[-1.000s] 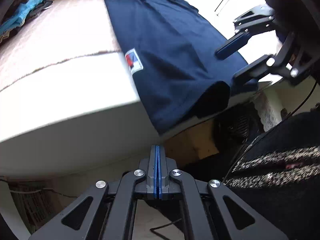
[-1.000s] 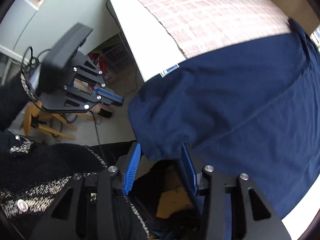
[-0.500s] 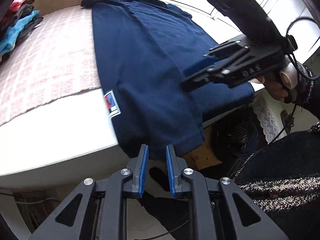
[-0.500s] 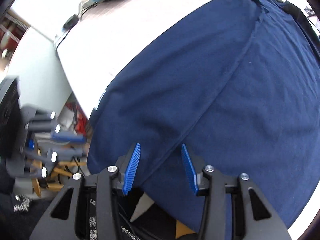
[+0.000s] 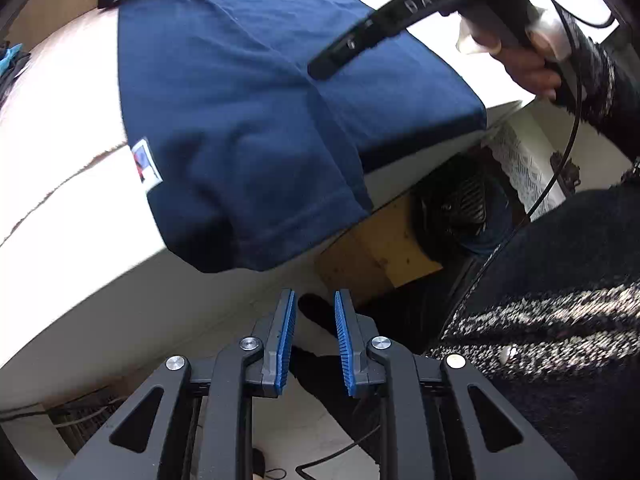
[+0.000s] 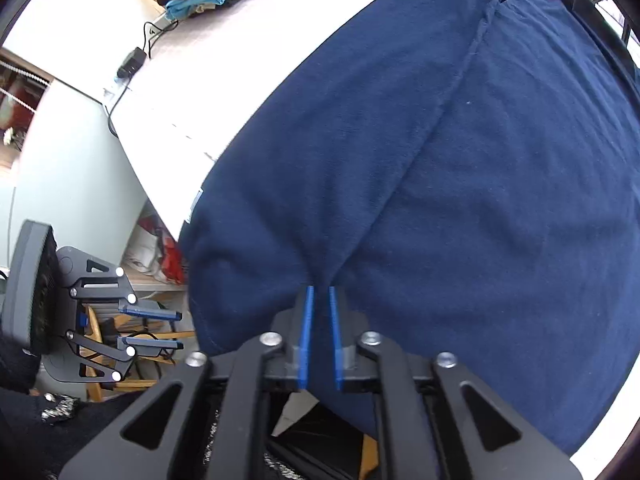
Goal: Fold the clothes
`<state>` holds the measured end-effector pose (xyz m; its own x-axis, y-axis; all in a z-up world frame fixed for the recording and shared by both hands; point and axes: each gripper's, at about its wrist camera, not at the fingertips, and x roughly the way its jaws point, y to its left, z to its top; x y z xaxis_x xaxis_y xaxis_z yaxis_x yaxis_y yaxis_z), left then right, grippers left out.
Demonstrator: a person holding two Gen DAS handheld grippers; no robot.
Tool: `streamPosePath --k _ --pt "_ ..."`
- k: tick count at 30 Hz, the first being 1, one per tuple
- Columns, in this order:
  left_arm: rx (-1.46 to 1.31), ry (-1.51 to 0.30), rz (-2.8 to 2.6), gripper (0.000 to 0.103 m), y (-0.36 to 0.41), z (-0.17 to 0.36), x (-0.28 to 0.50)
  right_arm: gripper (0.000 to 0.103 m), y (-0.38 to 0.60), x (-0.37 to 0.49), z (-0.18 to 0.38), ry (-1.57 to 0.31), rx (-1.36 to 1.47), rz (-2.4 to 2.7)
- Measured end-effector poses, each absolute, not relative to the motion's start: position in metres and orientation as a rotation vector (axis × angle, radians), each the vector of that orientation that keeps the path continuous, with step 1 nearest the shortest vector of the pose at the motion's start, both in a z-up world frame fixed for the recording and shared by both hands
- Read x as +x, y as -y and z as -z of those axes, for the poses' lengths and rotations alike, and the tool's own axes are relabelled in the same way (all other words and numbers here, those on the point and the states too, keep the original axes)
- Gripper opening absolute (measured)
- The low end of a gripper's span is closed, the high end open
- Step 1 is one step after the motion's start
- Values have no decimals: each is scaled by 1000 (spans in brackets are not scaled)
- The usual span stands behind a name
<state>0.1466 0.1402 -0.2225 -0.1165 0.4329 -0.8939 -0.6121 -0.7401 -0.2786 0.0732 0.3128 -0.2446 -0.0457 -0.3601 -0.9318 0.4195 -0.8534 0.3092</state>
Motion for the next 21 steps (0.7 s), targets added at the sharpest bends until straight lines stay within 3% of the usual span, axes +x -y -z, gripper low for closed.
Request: streamPosePath --k 2,4,7,10,14,17,21 --pt "-1411 -134 -1986 22 -137 214 131 32 -310 73 248 -60 1728 1935" --pt "-1382 -79 -2024 28 -137 213 115 32 -304 75 255 -112 1761 1908" --pt "-1416 -137 -1966 28 -162 221 96 32 -319 72 235 -45 1766 1916" --pt "-1344 -157 -1958 28 -161 199 92 32 -352 57 180 48 1673 2051" --pt "-1264 -64 -2019 28 -132 158 64 32 -379 15 94 35 1495 2284" --pt "-1236 30 -2071 31 -108 135 29 32 -382 -19 44 -68 1394 2393" --pt "-1256 42 -2119 32 -119 137 -10 35 -358 -78 19 -230 1335 2433"
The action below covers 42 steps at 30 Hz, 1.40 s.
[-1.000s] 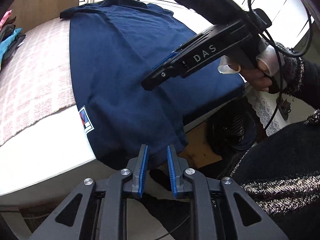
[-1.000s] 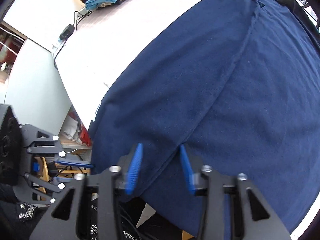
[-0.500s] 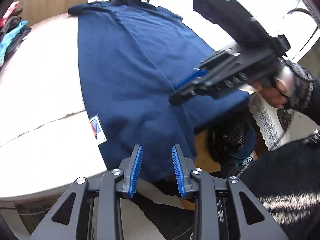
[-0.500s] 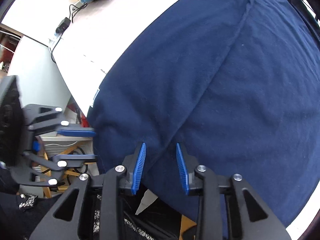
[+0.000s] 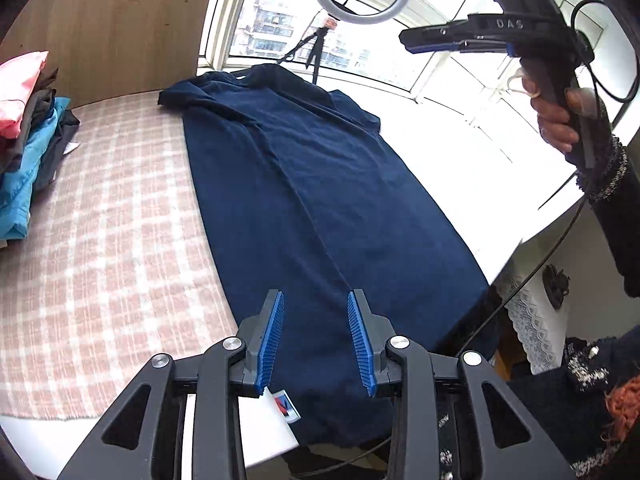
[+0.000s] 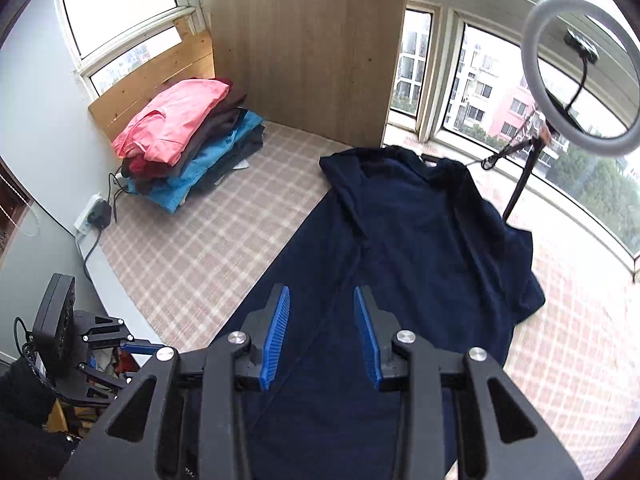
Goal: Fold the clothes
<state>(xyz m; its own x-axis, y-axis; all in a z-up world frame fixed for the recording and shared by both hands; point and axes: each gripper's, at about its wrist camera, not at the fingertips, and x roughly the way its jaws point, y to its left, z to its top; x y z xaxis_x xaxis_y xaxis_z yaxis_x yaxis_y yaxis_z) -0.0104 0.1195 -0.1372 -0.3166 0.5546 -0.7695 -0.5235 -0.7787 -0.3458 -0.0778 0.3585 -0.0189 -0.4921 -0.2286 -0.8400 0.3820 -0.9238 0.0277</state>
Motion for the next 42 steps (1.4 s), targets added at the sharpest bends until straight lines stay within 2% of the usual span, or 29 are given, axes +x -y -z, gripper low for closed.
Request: streamPosePath --k 2,7,11,13,14,16,21,23,26,30,31,32,33,35,37,42 --pt "-1276 34 -2141 32 -130 144 -28 41 -343 -107 18 -356 1285 2468" --pt "-1401 -64 -2175 32 -148 186 -50 43 -287 -211 53 -344 1223 2394" --pt "-1539 -44 -2132 32 -166 220 -61 43 -252 -286 120 -439 1301 2361" --pt "-1553 -63 -2143 32 -169 227 -60 43 -237 -316 158 -513 1356 2357" --pt "-1554 -61 -2147 37 -170 229 -59 43 -229 -325 173 -559 1366 2348" --pt "-1562 -29 -2141 39 -170 230 -60 43 -213 -340 201 -652 1381 2327" --pt "-1586 69 -2126 40 -164 232 -67 43 -192 -353 246 -995 1357 2336" --pt "-1588 78 -2122 40 -164 232 -69 42 -200 -360 252 -954 1380 2319" --pt "-1588 42 -2119 41 -168 231 -68 10 -234 -374 237 -670 1391 2340" --pt "-1588 1 -2112 47 -176 227 -71 10 -327 -401 206 3 1404 2321" --pt "-1585 -19 -2112 47 -177 227 -70 10 -350 -405 204 64 1414 2375" --pt "-1584 -38 -2112 47 -177 227 -69 12 -372 -409 202 120 1424 2434" --pt "-1583 -50 -2111 48 -178 227 -68 29 -394 -413 201 177 1432 2491" --pt "-1582 -53 -2105 51 -179 227 -68 52 -415 -418 198 200 1481 2527" --pt "-1585 -49 -2099 52 -178 227 -68 52 -430 -416 191 227 1453 2550" --pt "-1587 -57 -2079 55 -177 227 -69 53 -395 -423 188 -29 1394 2479"
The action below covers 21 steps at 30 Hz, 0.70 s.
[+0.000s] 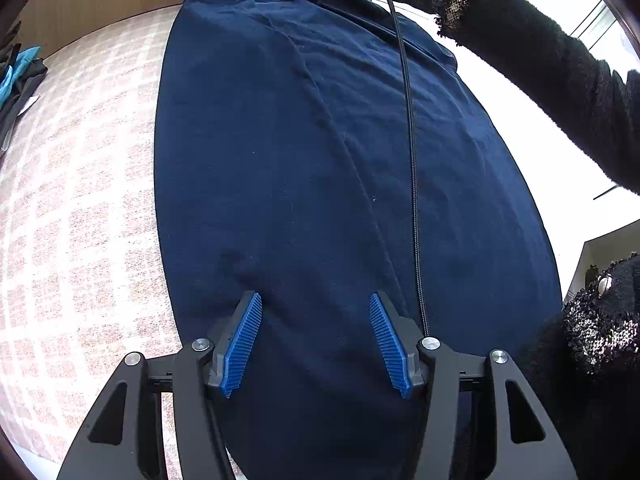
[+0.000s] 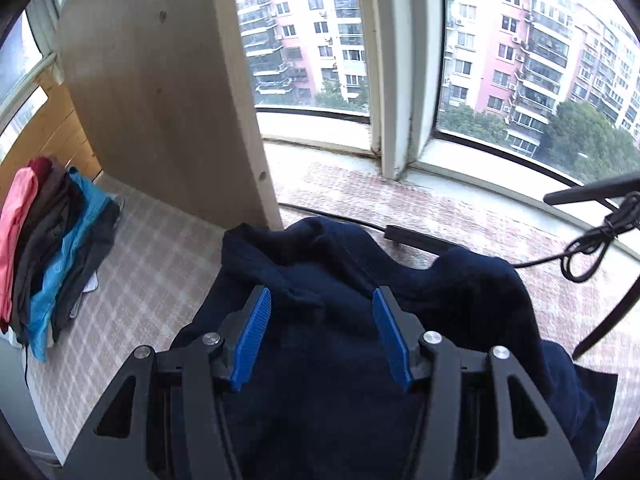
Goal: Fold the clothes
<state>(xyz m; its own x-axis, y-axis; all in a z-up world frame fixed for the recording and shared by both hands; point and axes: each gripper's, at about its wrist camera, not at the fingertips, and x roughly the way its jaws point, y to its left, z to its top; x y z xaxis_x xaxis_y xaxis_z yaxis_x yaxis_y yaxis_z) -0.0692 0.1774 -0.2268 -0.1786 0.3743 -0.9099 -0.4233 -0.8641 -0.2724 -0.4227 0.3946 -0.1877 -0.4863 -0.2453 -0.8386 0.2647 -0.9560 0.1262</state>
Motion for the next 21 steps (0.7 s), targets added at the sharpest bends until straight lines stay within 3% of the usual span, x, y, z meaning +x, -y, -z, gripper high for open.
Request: streamPosePath --k 8,9,11,16,20,21 --pt "-1575 -68 -2077 58 -183 229 -70 52 -335 -451 210 -321 1384 2346" --pt "-1574 -68 -2077 58 -183 229 -70 42 -333 -451 213 -329 1394 2325" --pt "-1571 -69 -2076 58 -183 230 -70 5 -330 -453 217 -341 1411 2285" --pt "-1555 -79 -2081 59 -185 231 -69 6 -369 -468 203 -93 1434 2403" --pt "-1547 -73 -2084 60 -186 231 -69 38 -365 -456 193 -207 1427 2427" --pt "-1553 -60 -2085 60 -185 231 -69 40 -365 -450 188 -226 1401 2438"
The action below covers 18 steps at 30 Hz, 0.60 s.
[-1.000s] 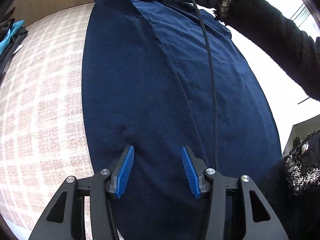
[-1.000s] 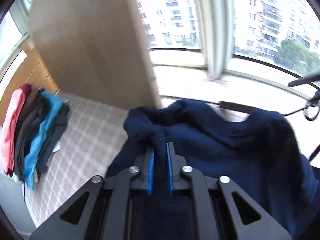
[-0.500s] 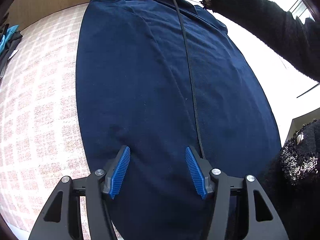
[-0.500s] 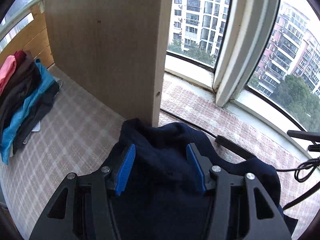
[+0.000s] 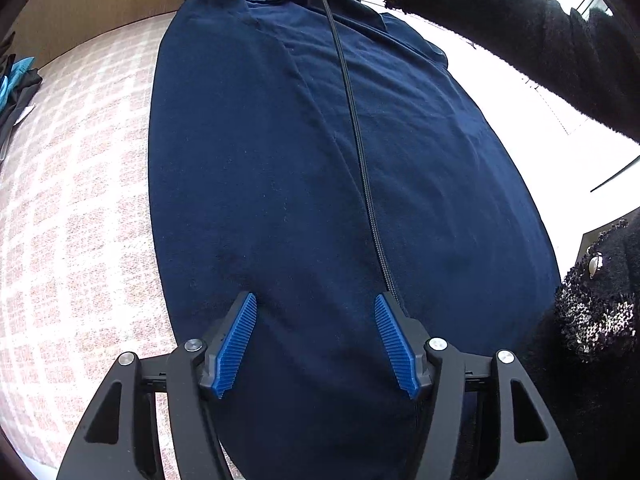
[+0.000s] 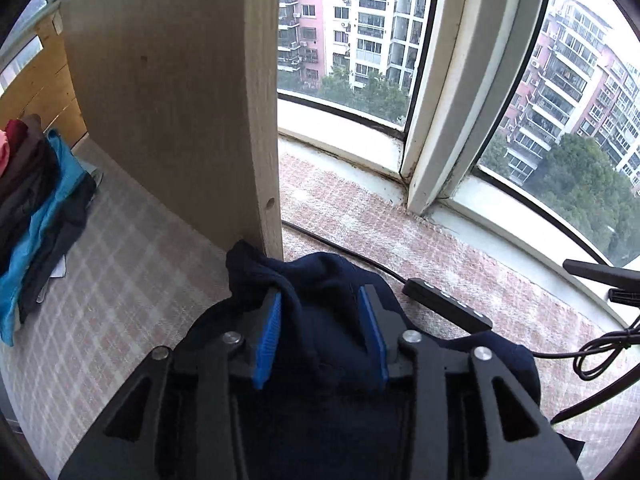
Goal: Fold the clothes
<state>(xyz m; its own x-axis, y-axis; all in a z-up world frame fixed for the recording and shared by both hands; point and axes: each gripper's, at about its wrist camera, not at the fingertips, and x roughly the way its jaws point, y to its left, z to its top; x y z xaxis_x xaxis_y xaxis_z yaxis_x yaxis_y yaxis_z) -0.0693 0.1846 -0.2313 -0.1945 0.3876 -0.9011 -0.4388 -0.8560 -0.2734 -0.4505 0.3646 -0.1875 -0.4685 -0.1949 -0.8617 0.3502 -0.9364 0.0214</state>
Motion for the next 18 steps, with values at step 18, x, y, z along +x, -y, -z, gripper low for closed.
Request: streamPosePath --k 18 --pt "-1599 143 -2349 50 -88 167 39 42 -417 -220 123 56 1288 2154"
